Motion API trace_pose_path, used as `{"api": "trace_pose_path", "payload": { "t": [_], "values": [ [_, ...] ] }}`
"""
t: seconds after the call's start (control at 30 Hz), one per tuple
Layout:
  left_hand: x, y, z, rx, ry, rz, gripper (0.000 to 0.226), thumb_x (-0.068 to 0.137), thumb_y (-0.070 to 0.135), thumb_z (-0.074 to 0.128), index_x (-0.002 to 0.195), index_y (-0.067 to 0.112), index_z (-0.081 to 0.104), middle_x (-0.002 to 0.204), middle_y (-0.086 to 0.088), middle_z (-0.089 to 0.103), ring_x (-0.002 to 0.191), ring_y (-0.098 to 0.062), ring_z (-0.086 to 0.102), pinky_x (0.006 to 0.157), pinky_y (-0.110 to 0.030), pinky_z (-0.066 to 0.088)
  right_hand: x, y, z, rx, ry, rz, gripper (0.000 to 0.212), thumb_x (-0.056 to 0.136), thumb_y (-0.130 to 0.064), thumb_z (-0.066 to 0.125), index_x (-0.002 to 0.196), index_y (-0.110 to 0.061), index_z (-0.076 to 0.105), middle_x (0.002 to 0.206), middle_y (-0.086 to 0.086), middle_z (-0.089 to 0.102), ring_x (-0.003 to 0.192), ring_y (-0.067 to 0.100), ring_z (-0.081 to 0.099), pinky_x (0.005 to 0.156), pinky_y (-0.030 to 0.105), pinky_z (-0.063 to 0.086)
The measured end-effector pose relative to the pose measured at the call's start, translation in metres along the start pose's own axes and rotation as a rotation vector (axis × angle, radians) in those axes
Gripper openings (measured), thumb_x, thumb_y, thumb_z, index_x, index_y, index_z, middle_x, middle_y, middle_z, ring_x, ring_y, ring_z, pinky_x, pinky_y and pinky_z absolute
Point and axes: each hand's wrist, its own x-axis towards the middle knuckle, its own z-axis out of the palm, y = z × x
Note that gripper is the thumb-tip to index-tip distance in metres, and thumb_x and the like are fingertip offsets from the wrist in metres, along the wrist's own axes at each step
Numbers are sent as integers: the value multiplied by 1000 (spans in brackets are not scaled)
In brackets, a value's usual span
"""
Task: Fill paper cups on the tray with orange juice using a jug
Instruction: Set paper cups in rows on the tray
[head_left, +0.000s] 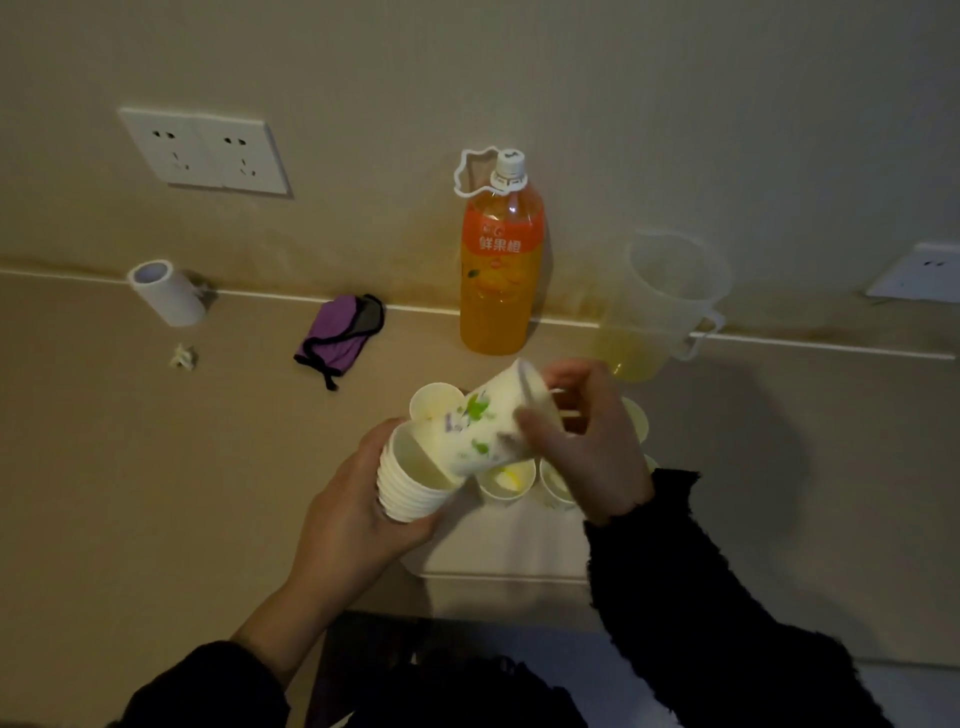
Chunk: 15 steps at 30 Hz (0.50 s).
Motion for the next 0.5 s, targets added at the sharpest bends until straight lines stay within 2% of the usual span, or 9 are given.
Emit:
{"api": "trace_pose_path", "payload": {
  "t": [0.07, 0.13, 0.23, 0.3, 0.37, 0.43, 0.5],
  "values": [
    [5, -7, -8, 18, 76, -31, 73, 55, 55, 73, 115, 62, 33, 106, 36, 54, 93, 8, 51, 69, -12, 40, 5, 1, -5, 4, 78, 39, 50, 50, -61, 60, 91, -36, 46, 90, -15, 59, 80, -2, 57, 70, 20, 48],
    [11, -15, -15, 14, 159, -67, 75, 58, 49, 78, 119, 53, 34, 105, 25, 54, 95, -3, 52, 71, -23, 42, 3, 3, -6, -180, 61, 20, 57, 49, -65, 59, 96, -37, 44, 96, -15, 58, 83, -1, 55, 69, 15, 43],
    [21, -24, -23, -11, 214, -95, 85, 63, 40, 83, 130, 36, 31, 111, 15, 50, 101, -14, 54, 77, -32, 43, -15, 21, 8, -500, -110, -11, 71, 54, -62, 68, 114, -29, 48, 107, -10, 57, 94, 10, 56, 77, 23, 43],
    [25, -25, -25, -44, 232, -64, 84, 61, 44, 77, 130, 37, 30, 109, 23, 49, 102, -11, 53, 79, -31, 43, -34, 38, 22, -641, -137, -94, 76, 59, -59, 68, 121, -20, 50, 113, -3, 59, 101, 18, 59, 80, 27, 45],
    [29, -24, -26, -83, 246, -48, 83, 60, 47, 74, 129, 41, 29, 107, 30, 46, 103, -9, 52, 81, -31, 44, -53, 58, 36, -732, -163, -180, 76, 61, -63, 58, 119, -16, 51, 113, 3, 61, 96, 24, 63, 73, 31, 51],
    [33, -22, -25, -109, 251, -43, 81, 59, 49, 74, 125, 48, 26, 110, 25, 47, 105, -9, 53, 83, -32, 46, -66, 76, 48, -733, -239, -147, 71, 63, -61, 51, 117, -15, 51, 112, 6, 60, 92, 27, 64, 65, 36, 55],
    [36, -20, -25, -124, 251, -36, 81, 58, 50, 74, 122, 53, 24, 112, 24, 47, 106, -8, 52, 85, -34, 48, -75, 91, 59, -720, -238, -137, 64, 61, -53, 55, 113, -16, 49, 105, 8, 62, 84, 29, 65, 54, 34, 55]
  ]
}}
